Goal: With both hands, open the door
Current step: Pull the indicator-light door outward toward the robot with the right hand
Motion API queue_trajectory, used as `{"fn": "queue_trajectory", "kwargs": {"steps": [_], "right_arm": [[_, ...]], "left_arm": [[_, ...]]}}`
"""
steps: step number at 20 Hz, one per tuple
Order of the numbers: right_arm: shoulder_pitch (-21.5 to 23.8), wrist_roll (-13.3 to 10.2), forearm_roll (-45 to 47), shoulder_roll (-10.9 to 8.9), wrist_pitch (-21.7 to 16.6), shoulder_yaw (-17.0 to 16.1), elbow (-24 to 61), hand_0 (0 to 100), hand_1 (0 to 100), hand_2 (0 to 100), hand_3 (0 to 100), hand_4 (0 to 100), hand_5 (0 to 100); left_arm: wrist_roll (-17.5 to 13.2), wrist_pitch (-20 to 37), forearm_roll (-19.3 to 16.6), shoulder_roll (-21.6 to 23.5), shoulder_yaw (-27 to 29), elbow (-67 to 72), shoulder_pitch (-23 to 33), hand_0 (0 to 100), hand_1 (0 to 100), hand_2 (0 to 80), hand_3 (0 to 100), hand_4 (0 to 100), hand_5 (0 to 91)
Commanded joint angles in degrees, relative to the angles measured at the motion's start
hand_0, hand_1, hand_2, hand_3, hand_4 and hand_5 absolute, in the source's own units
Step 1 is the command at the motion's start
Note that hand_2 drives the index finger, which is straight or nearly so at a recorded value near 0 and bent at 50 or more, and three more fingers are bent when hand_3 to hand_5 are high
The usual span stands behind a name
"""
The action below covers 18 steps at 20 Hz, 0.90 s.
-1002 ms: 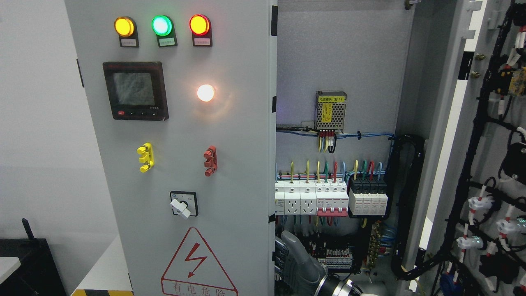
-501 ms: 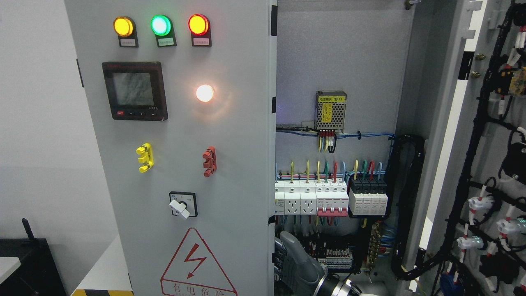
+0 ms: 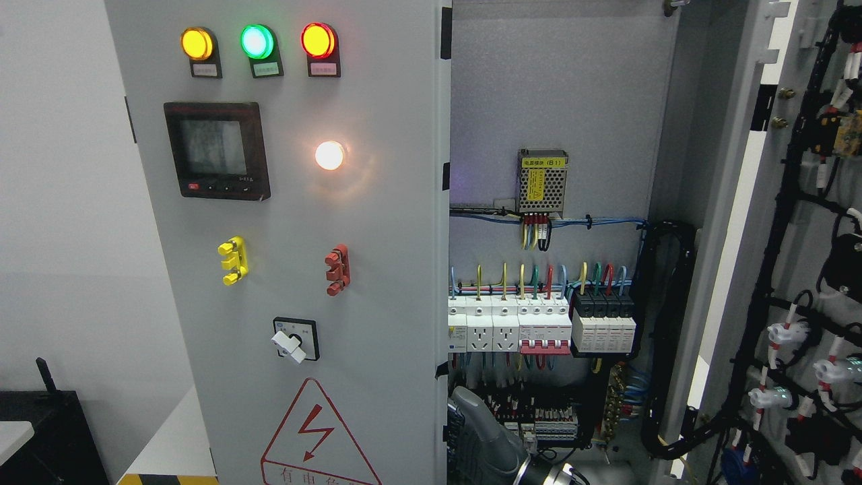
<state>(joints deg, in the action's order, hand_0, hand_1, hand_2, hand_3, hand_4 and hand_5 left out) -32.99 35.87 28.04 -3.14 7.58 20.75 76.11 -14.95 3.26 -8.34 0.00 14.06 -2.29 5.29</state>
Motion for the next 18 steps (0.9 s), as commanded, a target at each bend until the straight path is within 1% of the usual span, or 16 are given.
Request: {"fn": "queue_trajectory", "kwargs": {"steps": [1,8,13,18], "right_arm": [[1.09,0.69,0.0,0.07,0.06,1.05,2.46,11,0,0,0,0,0],[1.09,1.05,0.08,0.15,0.06,2.63,3.69,11,0,0,0,0,0],[1.18,3.15,0.08,0.24,0.15,3.16,4.13,11,0,0,0,0,0],[1.53,3.42,4.04,0.24,0.24,4.3,4.75,11,0,0,0,0,0]], "left_arm": [[0.01,0.0,-0.01,-1.23,0.0,0.0,-0.01,0,0,0.0,0,3,0.0],[0.01,0.0,-0.01,-1.23,0.0,0.0,0.07,0,0,0.0,0,3,0.0],[0.01,0.0,-0.01,-1.23,0.0,0.0,-0.01,0,0,0.0,0,3,0.0],[0.01,0.0,-0.01,-1.23,0.0,0.0,0.07,0,0,0.0,0,3,0.0]]}}
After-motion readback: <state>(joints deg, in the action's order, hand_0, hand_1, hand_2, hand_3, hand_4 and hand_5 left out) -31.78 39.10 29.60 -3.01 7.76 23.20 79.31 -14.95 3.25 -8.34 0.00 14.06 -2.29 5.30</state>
